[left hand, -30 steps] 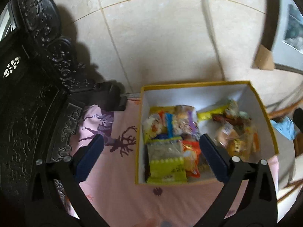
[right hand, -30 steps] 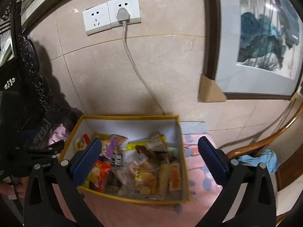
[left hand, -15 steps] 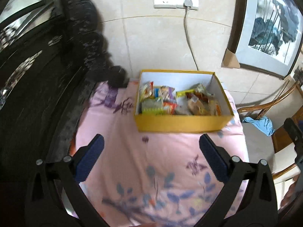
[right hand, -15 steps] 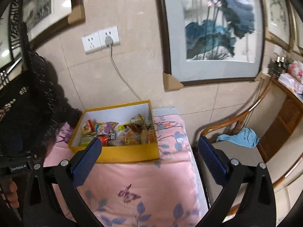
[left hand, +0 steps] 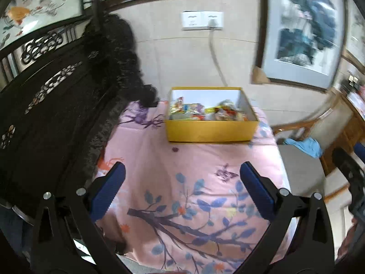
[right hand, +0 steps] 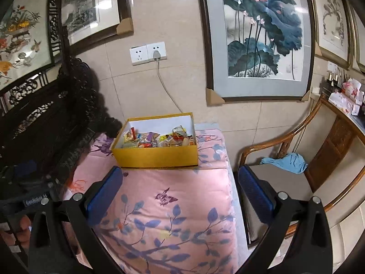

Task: Organize snacks

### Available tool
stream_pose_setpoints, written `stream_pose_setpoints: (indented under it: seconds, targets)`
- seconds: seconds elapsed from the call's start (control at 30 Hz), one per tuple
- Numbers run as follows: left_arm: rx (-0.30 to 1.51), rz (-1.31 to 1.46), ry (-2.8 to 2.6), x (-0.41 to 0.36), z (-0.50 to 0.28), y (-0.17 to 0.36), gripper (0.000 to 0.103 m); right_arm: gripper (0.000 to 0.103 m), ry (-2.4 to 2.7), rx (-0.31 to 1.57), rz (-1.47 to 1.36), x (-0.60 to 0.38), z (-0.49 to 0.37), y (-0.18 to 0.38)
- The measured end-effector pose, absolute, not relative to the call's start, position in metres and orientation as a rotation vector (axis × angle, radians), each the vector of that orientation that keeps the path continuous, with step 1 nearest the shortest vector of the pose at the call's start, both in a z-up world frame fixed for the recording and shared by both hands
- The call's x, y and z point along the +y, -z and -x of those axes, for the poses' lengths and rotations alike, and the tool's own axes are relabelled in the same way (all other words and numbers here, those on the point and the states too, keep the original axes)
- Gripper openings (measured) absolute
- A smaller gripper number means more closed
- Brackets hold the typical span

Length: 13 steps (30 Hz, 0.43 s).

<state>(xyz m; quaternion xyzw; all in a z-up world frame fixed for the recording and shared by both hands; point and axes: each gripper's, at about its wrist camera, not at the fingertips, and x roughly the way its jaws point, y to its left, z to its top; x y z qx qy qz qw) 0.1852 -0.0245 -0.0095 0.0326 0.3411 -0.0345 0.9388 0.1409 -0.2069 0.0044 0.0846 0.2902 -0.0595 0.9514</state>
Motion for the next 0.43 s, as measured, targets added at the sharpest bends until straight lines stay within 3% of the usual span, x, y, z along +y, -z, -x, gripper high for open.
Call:
stream_pose_setpoints:
  seconds: [0.43]
  targets:
    - [0.636,-0.100,0.096,-0.030,-0.132,0.004,0.101,0.102,0.060,0.526,-0.132,-0.191,-0.097,-0.016]
